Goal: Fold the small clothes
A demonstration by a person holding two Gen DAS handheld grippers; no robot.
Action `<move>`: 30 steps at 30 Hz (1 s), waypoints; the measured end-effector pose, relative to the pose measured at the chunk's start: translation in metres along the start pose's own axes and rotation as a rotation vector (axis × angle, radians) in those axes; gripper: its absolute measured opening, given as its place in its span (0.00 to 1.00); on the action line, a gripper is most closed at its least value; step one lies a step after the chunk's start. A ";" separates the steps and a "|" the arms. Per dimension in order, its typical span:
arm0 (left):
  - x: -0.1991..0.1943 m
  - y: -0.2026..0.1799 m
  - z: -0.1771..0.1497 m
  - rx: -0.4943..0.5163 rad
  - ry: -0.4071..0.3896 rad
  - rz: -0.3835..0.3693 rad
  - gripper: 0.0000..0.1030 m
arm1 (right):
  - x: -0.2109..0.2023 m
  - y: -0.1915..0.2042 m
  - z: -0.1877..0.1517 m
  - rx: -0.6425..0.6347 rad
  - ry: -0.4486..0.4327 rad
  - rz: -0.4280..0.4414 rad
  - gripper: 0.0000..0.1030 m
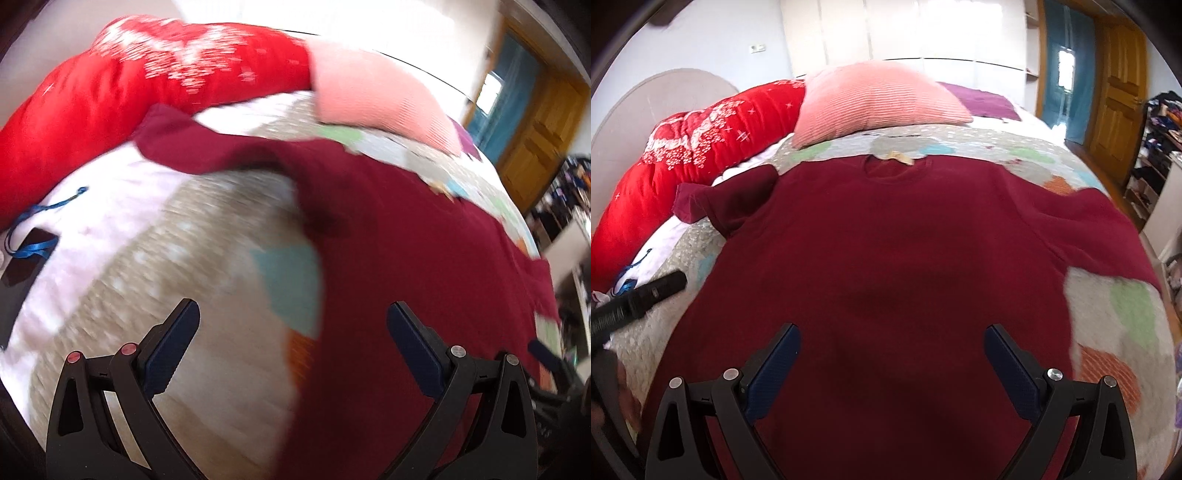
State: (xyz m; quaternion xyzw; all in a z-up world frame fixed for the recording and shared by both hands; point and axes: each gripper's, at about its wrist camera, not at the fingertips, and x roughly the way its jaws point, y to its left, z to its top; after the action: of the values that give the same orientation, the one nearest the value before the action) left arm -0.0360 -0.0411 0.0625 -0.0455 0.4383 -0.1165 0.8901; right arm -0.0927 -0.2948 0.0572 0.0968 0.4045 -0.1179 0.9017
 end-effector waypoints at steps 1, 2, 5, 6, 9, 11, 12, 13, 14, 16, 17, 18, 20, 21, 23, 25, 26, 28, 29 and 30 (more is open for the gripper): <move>0.004 0.012 0.007 -0.020 -0.004 0.019 0.99 | 0.004 0.004 0.003 -0.008 0.000 0.009 0.96; 0.008 0.022 0.013 -0.039 -0.007 0.038 0.99 | 0.008 0.008 0.007 -0.016 0.000 0.019 0.96; 0.022 0.055 0.033 -0.112 -0.017 0.087 0.99 | 0.024 0.022 0.017 -0.052 0.000 0.043 0.96; 0.026 0.065 0.039 -0.139 -0.022 0.095 0.99 | 0.031 0.028 0.021 -0.065 0.007 0.046 0.96; 0.032 0.089 0.051 -0.200 -0.043 0.113 0.99 | 0.046 0.039 0.027 -0.090 0.021 0.052 0.95; 0.037 0.102 0.062 -0.222 -0.045 0.132 0.99 | 0.054 0.044 0.032 -0.103 0.031 0.053 0.95; 0.039 0.107 0.067 -0.228 -0.042 0.140 0.99 | 0.056 0.046 0.033 -0.104 0.033 0.054 0.95; 0.042 0.113 0.073 -0.236 -0.040 0.149 0.99 | 0.058 0.047 0.035 -0.104 0.032 0.058 0.95; 0.045 0.120 0.078 -0.248 -0.042 0.154 0.99 | 0.058 0.048 0.036 -0.102 0.031 0.061 0.95; 0.052 0.135 0.090 -0.283 -0.042 0.151 0.99 | 0.060 0.048 0.037 -0.099 0.033 0.066 0.95; 0.057 0.143 0.096 -0.311 -0.041 0.147 0.99 | 0.061 0.047 0.037 -0.098 0.036 0.070 0.95; 0.063 0.150 0.102 -0.339 -0.044 0.145 0.99 | 0.061 0.047 0.036 -0.097 0.039 0.075 0.95; 0.075 0.164 0.113 -0.386 -0.045 0.143 0.99 | 0.063 0.047 0.036 -0.094 0.041 0.081 0.95; 0.083 0.171 0.119 -0.403 -0.041 0.153 0.95 | 0.064 0.047 0.036 -0.092 0.042 0.085 0.95; 0.096 0.179 0.129 -0.412 -0.036 0.164 0.93 | 0.064 0.048 0.038 -0.089 0.043 0.098 0.95; 0.113 0.185 0.140 -0.421 -0.033 0.175 0.88 | 0.064 0.049 0.038 -0.090 0.045 0.114 0.95; 0.119 0.186 0.144 -0.422 -0.034 0.177 0.85 | 0.065 0.049 0.038 -0.089 0.046 0.120 0.95; 0.138 0.189 0.151 -0.424 -0.021 0.181 0.74 | 0.066 0.050 0.037 -0.086 0.051 0.128 0.95; 0.144 0.189 0.152 -0.424 -0.015 0.183 0.74 | 0.066 0.050 0.037 -0.084 0.053 0.131 0.95; 0.150 0.188 0.154 -0.419 -0.020 0.188 0.72 | 0.066 0.050 0.037 -0.083 0.055 0.133 0.95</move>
State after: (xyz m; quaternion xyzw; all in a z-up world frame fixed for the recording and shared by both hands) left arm 0.2055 0.1002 0.0067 -0.1896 0.4465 0.0608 0.8724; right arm -0.0089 -0.2660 0.0358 0.0893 0.4265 -0.0381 0.8993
